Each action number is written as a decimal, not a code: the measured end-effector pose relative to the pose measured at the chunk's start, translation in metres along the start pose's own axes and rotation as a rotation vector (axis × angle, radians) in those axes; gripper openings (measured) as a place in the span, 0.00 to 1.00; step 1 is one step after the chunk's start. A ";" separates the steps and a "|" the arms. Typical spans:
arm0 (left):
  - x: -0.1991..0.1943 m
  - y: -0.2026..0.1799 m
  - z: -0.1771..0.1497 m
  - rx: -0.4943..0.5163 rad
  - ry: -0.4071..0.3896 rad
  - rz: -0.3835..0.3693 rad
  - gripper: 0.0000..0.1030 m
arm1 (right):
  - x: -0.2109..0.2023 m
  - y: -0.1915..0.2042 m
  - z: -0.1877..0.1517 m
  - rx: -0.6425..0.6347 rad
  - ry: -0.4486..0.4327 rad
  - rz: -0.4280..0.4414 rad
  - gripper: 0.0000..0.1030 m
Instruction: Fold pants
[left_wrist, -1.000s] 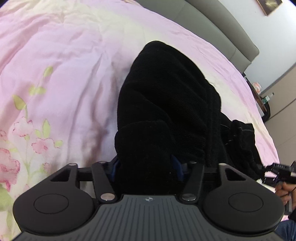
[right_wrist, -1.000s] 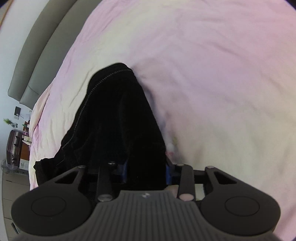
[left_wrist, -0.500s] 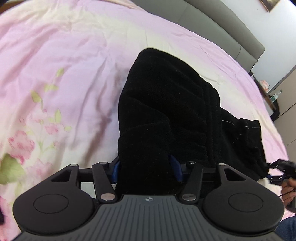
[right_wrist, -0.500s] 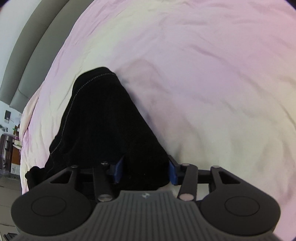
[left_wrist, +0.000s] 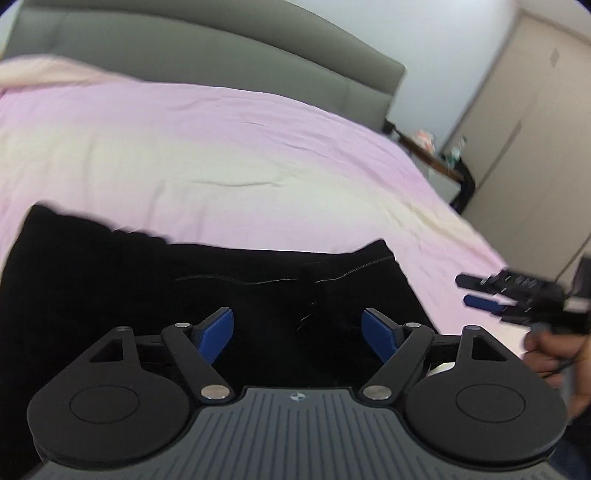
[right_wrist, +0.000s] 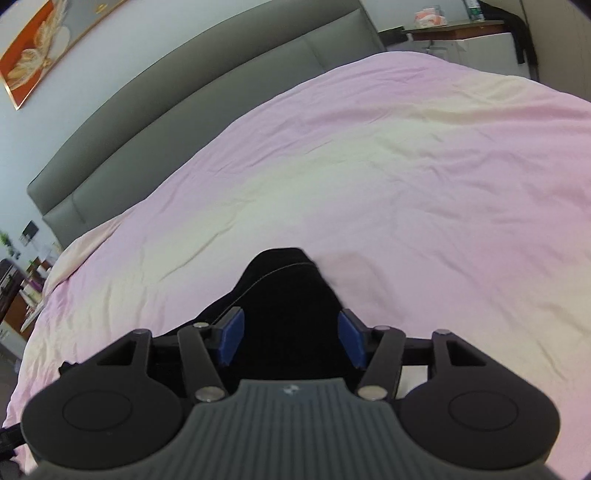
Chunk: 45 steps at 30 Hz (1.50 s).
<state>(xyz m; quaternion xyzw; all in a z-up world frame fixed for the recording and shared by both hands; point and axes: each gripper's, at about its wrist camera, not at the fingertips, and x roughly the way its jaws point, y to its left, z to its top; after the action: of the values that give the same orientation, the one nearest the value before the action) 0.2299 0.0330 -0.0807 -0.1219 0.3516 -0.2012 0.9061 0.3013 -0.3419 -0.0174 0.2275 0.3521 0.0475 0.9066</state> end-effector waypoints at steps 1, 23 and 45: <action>0.019 -0.006 0.004 -0.005 0.030 -0.012 0.90 | -0.001 0.009 -0.005 -0.038 0.024 0.024 0.55; 0.122 0.025 -0.002 -0.520 0.120 -0.128 0.64 | 0.072 0.053 -0.057 -0.570 0.207 0.159 0.43; 0.095 0.012 0.020 -0.391 0.017 0.050 0.28 | 0.081 0.094 -0.078 -0.650 0.229 0.253 0.32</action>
<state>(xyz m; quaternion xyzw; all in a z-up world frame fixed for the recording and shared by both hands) 0.3109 0.0025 -0.1268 -0.2849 0.3945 -0.1075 0.8670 0.3173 -0.2091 -0.0759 -0.0373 0.3871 0.2938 0.8732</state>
